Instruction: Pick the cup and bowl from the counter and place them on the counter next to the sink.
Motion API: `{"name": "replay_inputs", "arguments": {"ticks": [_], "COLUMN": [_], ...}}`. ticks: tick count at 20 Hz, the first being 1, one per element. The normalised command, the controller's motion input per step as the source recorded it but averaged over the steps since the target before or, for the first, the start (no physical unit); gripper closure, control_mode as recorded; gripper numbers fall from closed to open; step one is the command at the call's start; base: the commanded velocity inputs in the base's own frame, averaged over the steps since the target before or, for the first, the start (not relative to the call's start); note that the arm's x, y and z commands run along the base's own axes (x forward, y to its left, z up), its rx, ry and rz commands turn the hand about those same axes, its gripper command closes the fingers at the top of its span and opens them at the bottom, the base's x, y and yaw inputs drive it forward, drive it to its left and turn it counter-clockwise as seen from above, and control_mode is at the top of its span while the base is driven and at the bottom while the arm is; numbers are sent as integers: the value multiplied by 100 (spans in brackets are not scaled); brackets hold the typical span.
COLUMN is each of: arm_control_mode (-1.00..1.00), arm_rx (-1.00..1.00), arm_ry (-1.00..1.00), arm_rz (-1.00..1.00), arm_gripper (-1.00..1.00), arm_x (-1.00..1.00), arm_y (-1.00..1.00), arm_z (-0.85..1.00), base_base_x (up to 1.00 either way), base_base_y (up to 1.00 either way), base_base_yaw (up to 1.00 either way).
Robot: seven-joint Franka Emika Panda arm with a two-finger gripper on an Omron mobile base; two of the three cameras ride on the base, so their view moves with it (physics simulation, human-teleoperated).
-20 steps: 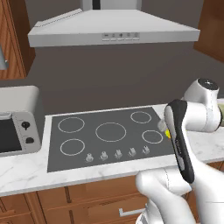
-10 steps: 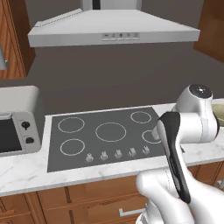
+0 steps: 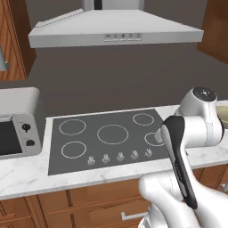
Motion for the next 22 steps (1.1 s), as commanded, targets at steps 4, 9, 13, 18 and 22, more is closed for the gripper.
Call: {"name": "replay_inputs", "arguments": {"ticks": [4, 9, 13, 18, 22], "arm_control_mode": [100, 100, 100, 100, 100], "arm_rx": [0, 0, 0, 0, 0], "arm_ry": [0, 0, 0, 0, 0], "arm_rz": [0, 0, 0, 0, 0], "arm_gripper": [100, 100, 100, 100, 100], "arm_x": [0, 0, 0, 0, 0], "arm_y": [0, 0, 0, 0, 0], "arm_z": [0, 0, 0, 0, 0], "base_base_x": [-67, -100, -26, 1, 5], "base_base_y": [0, 0, 8, 0, 0], "base_base_yaw": [0, -2, -16, -64, -85]}}
